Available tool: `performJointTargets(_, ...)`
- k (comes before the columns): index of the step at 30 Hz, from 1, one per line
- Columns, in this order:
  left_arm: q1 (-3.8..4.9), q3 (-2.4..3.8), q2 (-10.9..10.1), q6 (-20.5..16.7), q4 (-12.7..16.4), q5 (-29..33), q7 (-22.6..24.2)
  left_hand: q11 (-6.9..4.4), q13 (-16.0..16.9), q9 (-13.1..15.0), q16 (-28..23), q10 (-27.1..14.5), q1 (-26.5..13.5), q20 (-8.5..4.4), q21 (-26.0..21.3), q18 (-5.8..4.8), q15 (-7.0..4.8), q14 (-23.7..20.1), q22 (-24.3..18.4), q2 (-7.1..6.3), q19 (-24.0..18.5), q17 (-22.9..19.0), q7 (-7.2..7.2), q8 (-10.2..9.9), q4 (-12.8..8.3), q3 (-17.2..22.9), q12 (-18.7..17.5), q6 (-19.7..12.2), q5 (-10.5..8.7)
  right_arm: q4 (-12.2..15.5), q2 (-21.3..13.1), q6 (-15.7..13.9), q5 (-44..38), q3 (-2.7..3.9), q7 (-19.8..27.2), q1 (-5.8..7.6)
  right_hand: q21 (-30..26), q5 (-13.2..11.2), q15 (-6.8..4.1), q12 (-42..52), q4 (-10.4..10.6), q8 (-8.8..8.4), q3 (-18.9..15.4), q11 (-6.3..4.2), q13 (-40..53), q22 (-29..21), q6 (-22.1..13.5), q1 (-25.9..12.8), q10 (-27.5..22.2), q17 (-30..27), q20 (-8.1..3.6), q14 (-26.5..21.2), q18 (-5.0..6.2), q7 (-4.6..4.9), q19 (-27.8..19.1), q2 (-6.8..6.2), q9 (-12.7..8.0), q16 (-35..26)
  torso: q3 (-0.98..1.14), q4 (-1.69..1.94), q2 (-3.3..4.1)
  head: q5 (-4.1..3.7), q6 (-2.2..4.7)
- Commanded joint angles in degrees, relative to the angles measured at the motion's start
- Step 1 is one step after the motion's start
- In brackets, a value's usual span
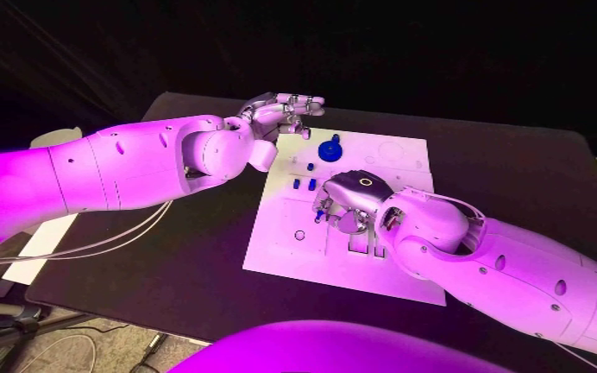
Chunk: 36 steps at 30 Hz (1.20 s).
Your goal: Assemble the parts on the task board
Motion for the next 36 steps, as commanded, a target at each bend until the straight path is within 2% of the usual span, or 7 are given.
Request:
performJointTargets(1, 0.03, 0.04, 0.15, 1.16, 0.0, -0.37, 0.25, 0.02, 0.09, -0.01, 0.33, -0.44, 0.14, 0.03, -0.39, 1.07, 0.05, 0.27, -0.09, 0.26, 0.39, -0.08, 0.13, 0.04, -0.19, -0.23, 0.28, -0.44, -0.19, -0.11, 0.06, 1.72, -0.07, -0.15, 0.39, -0.14, 0.12, -0.13, -0.05, -0.28, -0.21, 0.19, 0.23, 0.14, -0.02, -0.01, 0.33, -0.59, -0.01, 0.08, -0.09, 2.97, 0.38, 0.04, 0.13, -0.17, 0.1, 0.27, -0.01, -0.01, -0.01, 0.04, -0.1)
performJointTargets(16, 0.03, 0.04, 0.15, 1.27, -0.15, -0.38, 0.1, 0.02, 0.09, -0.01, 0.33, -0.44, 0.14, 0.03, -0.39, 1.07, 0.05, 0.27, -0.09, 0.26, 0.39, -0.08, 0.13, 0.04, -0.19, -0.23, 0.28, -0.44, -0.19, 0.09, -0.1, 2.21, -0.01, -0.23, 0.31, -0.14, 0.11, -0.28, -0.05, -0.27, -0.25, 0.22, 0.09, 0.12, 0.0, -0.02, 0.39, -0.82, 0.05, 0.03, -0.09, 2.95, 0.38, 0.01, 0.12, -0.22, 0.15, 0.25, 0.0, -0.01, -0.04, 0.21, -0.34)
performJointTargets(27, 0.03, 0.04, 0.18, 1.35, -0.21, -0.38, -0.02, 0.03, 0.09, -0.01, 0.35, -0.55, 0.18, 0.04, -0.42, 1.07, 0.06, 0.24, -0.11, 0.29, 0.39, -0.13, 0.14, 0.06, -0.25, -0.27, 0.36, -0.5, -0.18, 0.18, -0.06, 2.82, 0.0, -0.28, 0.14, -0.14, 0.1, -0.44, -0.06, -0.29, -0.25, 0.21, -0.1, 0.12, 0.0, -0.02, 0.41, -1.13, 0.05, 0.04, -0.08, 2.95, 0.38, -0.02, 0.12, -0.27, 0.18, 0.27, -0.03, -0.06, -0.02, 0.12, -0.25)
performJointTargets(36, 0.04, 0.04, 0.17, 1.37, -0.14, -0.38, -0.12, 0.04, 0.09, -0.01, 0.32, -0.58, 0.2, 0.04, -0.43, 1.07, 0.06, 0.21, -0.11, 0.3, 0.4, -0.21, 0.15, 0.07, -0.28, -0.28, 0.4, -0.53, -0.17, -0.62, 0.46, 4.68, -0.61, -0.5, -1.47, -0.13, 0.0, -0.54, -0.04, -0.38, -0.16, 0.11, -0.42, 0.16, -0.03, -0.16, 0.26, -1.68, -0.1, -0.06, -0.08, 2.91, 0.41, -0.03, 0.06, -0.36, 0.19, 0.21, -0.04, -0.02, -0.02, -0.03, -0.25)
